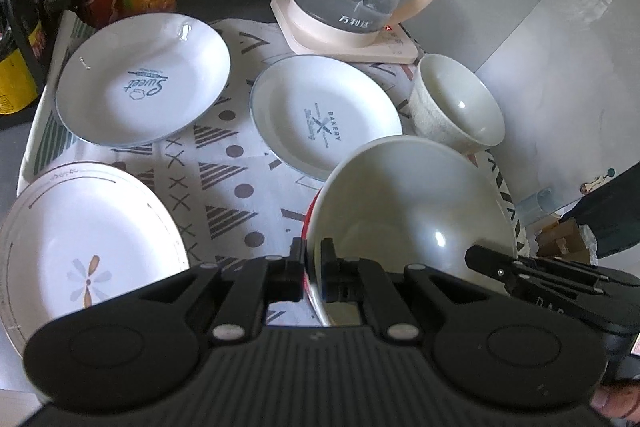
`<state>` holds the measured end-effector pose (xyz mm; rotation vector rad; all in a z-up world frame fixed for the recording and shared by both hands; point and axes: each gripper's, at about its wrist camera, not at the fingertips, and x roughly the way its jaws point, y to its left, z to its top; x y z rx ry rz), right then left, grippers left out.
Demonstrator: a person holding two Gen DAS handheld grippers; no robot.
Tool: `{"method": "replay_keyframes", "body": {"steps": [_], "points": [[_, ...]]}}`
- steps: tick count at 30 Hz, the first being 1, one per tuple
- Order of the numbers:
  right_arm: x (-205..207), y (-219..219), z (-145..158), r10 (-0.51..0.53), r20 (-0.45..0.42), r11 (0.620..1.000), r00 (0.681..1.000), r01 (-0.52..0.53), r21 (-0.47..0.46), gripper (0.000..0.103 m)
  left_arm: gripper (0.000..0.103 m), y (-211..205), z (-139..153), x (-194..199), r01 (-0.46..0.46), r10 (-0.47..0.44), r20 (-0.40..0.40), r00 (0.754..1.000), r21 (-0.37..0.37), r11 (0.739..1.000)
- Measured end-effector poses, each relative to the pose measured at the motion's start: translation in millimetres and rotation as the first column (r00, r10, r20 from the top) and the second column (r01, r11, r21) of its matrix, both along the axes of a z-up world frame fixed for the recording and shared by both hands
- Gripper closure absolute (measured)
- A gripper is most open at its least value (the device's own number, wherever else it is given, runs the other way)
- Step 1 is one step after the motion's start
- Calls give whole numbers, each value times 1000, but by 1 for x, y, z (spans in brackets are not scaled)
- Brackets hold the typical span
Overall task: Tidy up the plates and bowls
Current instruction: 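Lift the large white bowl with both grippers and lower it into the red bowl, then open both grippers to release the white bowl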
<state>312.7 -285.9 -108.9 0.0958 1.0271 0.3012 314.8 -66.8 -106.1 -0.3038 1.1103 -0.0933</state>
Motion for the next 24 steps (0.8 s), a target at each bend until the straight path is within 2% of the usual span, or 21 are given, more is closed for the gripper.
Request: {"method": "replay_keyframes", "body": {"steps": [9, 12, 19, 22, 24], "points": [[10, -1, -13, -8, -39, 1000, 999, 7, -27, 93, 98, -6, -16, 9, 3, -3, -48, 999, 0, 1000], [13, -2, -17, -18, -42, 999, 999, 16, -37, 94, 97, -8, -16, 11, 7, -6, -36, 999, 23, 1000], [19, -5, -22, -13, -52, 999, 999, 10, -47, 95, 96, -8, -14, 20, -3, 4, -45, 999, 13, 1000], [21, -6, -16, -9, -57, 1000, 998, 7, -27, 83, 93, -9, -10, 25, -19, 20, -46, 999, 18, 1000], [22, -7, -9, 3, -39, 1000, 999, -5, -28, 75, 88, -9, -4, 27, -25, 26, -33, 999, 20, 999]]}}
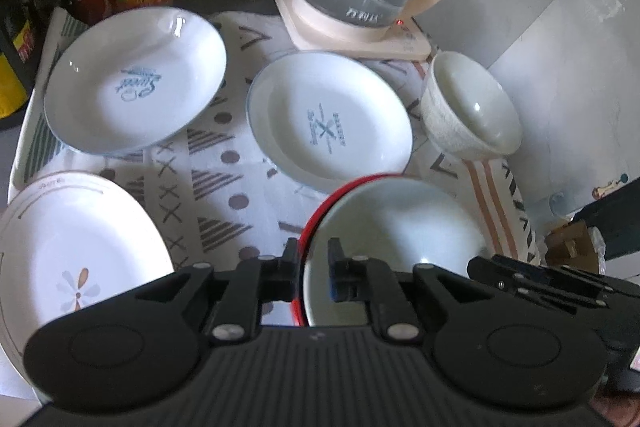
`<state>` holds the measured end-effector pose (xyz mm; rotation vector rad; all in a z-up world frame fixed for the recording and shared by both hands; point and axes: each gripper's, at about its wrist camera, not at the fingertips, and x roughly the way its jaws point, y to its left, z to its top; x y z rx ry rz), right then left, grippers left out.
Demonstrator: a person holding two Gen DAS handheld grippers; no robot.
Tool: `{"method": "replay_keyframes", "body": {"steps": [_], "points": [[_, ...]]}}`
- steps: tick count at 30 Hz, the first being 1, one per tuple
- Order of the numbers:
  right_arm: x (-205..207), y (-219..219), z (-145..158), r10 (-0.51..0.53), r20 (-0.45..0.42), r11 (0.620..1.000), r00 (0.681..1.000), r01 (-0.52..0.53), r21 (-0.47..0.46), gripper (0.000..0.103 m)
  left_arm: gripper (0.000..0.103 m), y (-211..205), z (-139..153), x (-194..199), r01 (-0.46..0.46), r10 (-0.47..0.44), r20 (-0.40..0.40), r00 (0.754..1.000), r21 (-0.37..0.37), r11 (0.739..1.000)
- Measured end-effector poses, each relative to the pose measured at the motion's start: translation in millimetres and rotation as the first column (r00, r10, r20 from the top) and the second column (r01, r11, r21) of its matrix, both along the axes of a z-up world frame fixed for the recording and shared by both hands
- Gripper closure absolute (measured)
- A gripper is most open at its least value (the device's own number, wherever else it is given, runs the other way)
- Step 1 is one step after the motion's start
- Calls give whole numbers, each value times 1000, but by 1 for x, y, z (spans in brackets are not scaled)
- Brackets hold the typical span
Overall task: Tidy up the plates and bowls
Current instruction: 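Open both grippers to release the white bowl, then move both grippers to the smaller white bowl and close on its rim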
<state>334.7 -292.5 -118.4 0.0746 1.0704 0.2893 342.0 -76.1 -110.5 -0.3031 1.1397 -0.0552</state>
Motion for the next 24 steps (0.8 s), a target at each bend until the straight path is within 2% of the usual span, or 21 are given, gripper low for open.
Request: {"method": "replay_keyframes", "body": {"steps": [2, 5, 7, 9, 11, 13, 16, 18, 24], "points": [[1, -2, 6, 13, 12, 1000, 1000, -13, 17, 75, 73, -1, 5, 4, -2, 2, 11, 1000, 2, 1000], [4, -8, 12, 13, 17, 999, 1000, -13, 47, 73, 56, -7, 13, 10, 0, 0, 34, 999, 4, 1000], [6, -13, 15, 3, 28, 998, 1000, -4, 60, 66, 50, -11, 17, 15, 1, -1, 49, 999, -2, 1000], [9, -19, 19, -7, 44, 997, 999, 4, 74, 54, 44, -16, 21, 19, 2, -1, 61, 998, -3, 1000], [11, -24, 23, -16, 62, 997, 998, 11, 78, 51, 36, -21, 24, 24, -3, 3, 72, 997, -4, 1000], [15, -30, 25, -28, 72, 996, 997, 21, 85, 45, 30, -27, 26, 29, -6, 7, 80, 997, -7, 1000], [20, -41, 27, -51, 87, 995, 995, 42, 93, 30, 23, -35, 28, 37, -7, 8, 88, 996, -9, 1000], [23, -47, 27, -67, 97, 994, 993, 58, 94, 16, 20, -40, 28, 42, -8, 9, 89, 996, -7, 1000], [40, -69, 25, -109, 99, 989, 989, 98, 109, 5, 17, -56, 26, 63, 0, 1, 87, 996, -4, 1000]]}}
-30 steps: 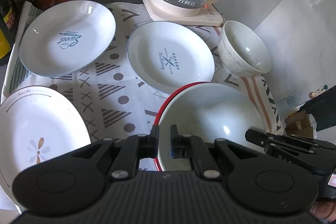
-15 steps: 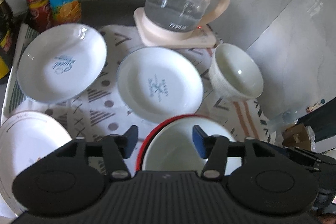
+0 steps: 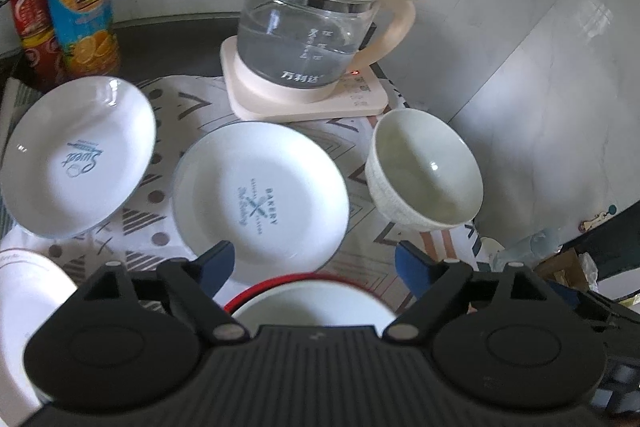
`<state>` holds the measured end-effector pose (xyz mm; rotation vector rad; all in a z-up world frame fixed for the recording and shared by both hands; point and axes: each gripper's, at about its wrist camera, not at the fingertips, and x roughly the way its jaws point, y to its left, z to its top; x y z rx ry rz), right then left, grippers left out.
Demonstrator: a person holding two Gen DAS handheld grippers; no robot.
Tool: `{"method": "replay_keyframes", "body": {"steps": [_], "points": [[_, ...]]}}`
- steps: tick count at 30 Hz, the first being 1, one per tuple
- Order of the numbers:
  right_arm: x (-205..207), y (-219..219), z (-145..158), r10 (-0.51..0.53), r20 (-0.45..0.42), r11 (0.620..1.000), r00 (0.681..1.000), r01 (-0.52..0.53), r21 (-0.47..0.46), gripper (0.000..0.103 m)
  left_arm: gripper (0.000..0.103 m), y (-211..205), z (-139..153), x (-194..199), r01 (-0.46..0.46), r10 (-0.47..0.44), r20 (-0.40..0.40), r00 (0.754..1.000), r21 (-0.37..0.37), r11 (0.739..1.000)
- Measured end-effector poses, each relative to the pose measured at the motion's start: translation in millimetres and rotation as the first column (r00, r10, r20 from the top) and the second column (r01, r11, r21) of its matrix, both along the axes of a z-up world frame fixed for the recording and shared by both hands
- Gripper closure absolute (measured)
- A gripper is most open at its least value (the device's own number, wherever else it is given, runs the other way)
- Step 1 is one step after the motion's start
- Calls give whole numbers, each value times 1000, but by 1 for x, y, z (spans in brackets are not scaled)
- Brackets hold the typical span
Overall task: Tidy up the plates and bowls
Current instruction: 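Move both grippers to the smaller white bowl and close on its rim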
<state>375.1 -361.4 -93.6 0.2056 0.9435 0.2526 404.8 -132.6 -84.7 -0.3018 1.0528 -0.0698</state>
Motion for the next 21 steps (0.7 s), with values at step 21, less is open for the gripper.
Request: {"method": "replay_keyframes", "body": {"steps": [21], "points": [[70, -48, -33, -68, -61, 997, 996, 70, 40, 31, 21, -55, -28, 75, 9, -9, 4, 1000, -43, 999]]}}
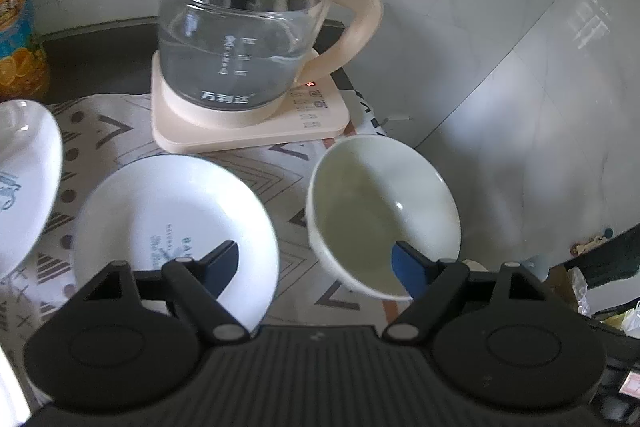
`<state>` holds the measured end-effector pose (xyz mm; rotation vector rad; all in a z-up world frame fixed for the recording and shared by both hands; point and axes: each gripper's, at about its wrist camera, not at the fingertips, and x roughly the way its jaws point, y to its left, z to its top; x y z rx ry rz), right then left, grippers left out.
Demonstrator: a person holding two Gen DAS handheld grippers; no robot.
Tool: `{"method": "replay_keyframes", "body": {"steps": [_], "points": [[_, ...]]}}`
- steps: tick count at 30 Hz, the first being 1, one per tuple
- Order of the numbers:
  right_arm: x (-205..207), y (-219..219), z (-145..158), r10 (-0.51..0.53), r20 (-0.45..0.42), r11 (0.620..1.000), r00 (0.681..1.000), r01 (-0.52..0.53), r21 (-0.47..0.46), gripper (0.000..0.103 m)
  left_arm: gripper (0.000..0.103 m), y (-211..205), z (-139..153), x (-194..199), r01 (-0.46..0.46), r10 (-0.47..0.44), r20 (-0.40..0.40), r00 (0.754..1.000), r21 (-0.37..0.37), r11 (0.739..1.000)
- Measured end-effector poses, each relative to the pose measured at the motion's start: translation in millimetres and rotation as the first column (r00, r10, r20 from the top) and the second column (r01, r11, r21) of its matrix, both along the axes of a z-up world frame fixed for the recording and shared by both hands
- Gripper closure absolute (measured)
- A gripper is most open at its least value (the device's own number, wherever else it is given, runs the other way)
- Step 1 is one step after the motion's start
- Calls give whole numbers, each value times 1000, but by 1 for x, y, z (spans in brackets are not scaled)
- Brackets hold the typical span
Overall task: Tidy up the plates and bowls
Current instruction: 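Move both grippers to the smaller white bowl and close on its rim, then carry the smaller white bowl with both grippers and lower it onto the stacked bowls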
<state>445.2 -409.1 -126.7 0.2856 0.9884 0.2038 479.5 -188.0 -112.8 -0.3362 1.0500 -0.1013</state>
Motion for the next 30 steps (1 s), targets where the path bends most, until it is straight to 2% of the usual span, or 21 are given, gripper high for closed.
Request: {"method": "replay_keyframes", "body": {"steps": [3, 9, 11, 19, 20, 22, 30], "points": [[9, -4, -7, -7, -21, 1000, 1000, 8, 16, 39, 25, -8, -6, 8, 9, -9, -1, 1000, -2, 1000], [21, -9, -20, -29, -49, 999, 998, 31, 36, 54, 46, -15, -22, 23, -3, 3, -24, 1000, 1, 1000], [25, -10, -25, -38, -58, 998, 998, 41, 47, 57, 56, -15, -27, 27, -8, 8, -29, 1000, 5, 1000], [43, -7, -43, -54, -84, 997, 995, 58, 42, 69, 82, -11, -51, 47, -46, 44, -62, 997, -22, 999], [45, -6, -46, -57, -89, 997, 994, 61, 39, 72, 89, -11, -54, 49, -48, 46, -66, 997, -31, 998], [49, -4, -53, -60, -111, 997, 992, 64, 33, 82, 94, -12, -63, 54, -58, 55, -82, 995, -38, 998], [40, -1, -41, -36, -78, 999, 996, 38, 24, 84, 95, -12, -44, 42, -59, 57, -49, 997, -37, 998]]}}
